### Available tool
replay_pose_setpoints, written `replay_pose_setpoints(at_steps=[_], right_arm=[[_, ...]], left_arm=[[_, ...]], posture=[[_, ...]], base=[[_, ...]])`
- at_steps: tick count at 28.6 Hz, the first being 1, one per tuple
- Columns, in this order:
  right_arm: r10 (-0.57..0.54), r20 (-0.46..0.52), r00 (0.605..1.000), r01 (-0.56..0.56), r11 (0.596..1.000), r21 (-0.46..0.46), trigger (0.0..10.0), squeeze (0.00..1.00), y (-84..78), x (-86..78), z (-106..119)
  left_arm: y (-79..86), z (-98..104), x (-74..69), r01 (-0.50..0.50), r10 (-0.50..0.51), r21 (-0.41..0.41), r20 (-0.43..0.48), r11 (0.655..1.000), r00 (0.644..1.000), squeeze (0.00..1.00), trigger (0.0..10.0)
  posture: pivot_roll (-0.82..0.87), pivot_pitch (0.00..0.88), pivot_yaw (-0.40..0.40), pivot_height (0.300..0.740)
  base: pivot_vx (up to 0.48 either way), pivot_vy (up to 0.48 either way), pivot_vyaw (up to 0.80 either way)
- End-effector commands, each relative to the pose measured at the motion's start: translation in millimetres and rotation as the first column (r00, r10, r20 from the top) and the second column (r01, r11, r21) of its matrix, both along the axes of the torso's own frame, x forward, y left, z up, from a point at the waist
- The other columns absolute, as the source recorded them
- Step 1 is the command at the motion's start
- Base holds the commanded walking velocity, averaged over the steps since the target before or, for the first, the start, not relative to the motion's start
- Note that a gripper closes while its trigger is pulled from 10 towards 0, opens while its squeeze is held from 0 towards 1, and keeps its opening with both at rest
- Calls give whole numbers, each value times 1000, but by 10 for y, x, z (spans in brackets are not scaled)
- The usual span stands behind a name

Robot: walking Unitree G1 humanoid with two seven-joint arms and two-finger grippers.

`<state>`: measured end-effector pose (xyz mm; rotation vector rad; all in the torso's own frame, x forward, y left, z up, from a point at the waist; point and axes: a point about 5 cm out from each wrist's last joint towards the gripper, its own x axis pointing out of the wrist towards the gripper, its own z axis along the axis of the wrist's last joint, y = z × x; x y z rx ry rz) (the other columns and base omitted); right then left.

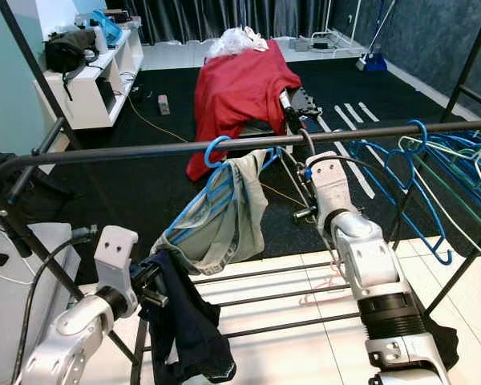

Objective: Hang hanger

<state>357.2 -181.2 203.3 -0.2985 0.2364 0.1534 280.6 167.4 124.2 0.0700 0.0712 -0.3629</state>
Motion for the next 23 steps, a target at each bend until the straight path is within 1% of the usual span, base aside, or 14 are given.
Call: replay_pose_setpoints(at_steps=[1,5,9,11,12,14,15,16,18,19,20,21,22,23], right_arm=[[17,14,1000,-17,1000,-3,0,0,35,-13,27],[9,26,1000,-8,1000,-5,0,0,42,-27,44],[-15,69,998,15,1000,-8,0,0,69,-64,89],[-15,69,998,15,1000,-8,0,0,69,-64,89],[-19,87,996,21,999,-23,0,0,84,-83,99],[-19,87,996,21,999,-23,0,0,84,-83,99],[-31,115,993,36,998,-47,0,0,108,-125,92],[-41,124,991,49,997,-67,0,0,135,-178,46],[-41,124,991,49,997,-67,0,0,135,-178,46],[-47,130,990,58,995,-79,0,0,152,-216,13],[-39,98,994,46,996,-74,0,0,195,-269,-81],[-39,98,994,46,996,-74,0,0,195,-269,-81],[-18,49,999,21,998,-59,0,0,245,-324,-190],[-18,49,999,21,998,-59,0,0,245,-324,-190]], left_arm=[[20,36,3,10,-10,26,15,1000,1000,0,10000],[21,42,3,11,-12,26,16,1000,1000,0,10000],[22,54,7,13,-13,27,21,1000,1000,0,10000],[22,54,7,13,-13,27,21,1000,1000,0,10000],[20,54,7,14,-14,28,22,1000,1000,0,10000],[20,54,7,14,-14,28,22,1000,1000,0,10000],[10,50,2,18,-18,29,22,999,1000,0,10000],[-4,46,-2,22,-22,29,21,999,1000,0,10000],[-4,46,-2,22,-22,29,21,999,1000,0,10000],[-14,44,-4,25,-25,28,21,999,999,0,10000],[-21,44,-5,28,-28,26,22,999,999,0,10000],[-21,44,-5,28,-28,26,22,999,999,0,10000],[-24,45,-7,29,-29,25,23,999,999,0,10000],[-24,45,-7,29,-29,25,23,999,999,0,10000]], posture=[[40,101,38,740],[41,99,38,740],[42,98,38,740],[42,98,38,740],[41,98,39,740],[41,98,39,740],[40,97,42,740],[39,96,44,740],[39,96,44,740],[39,96,44,740],[38,94,41,740],[38,94,41,740],[38,92,40,740],[38,92,40,740]], base=[[0,0,0],[0,0,0],[0,0,0],[0,0,0],[0,0,0],[0,0,0],[0,0,0],[0,0,0],[0,0,0],[0,0,0],[0,0,0],[0,0,0],[0,0,0],[0,0,0]])
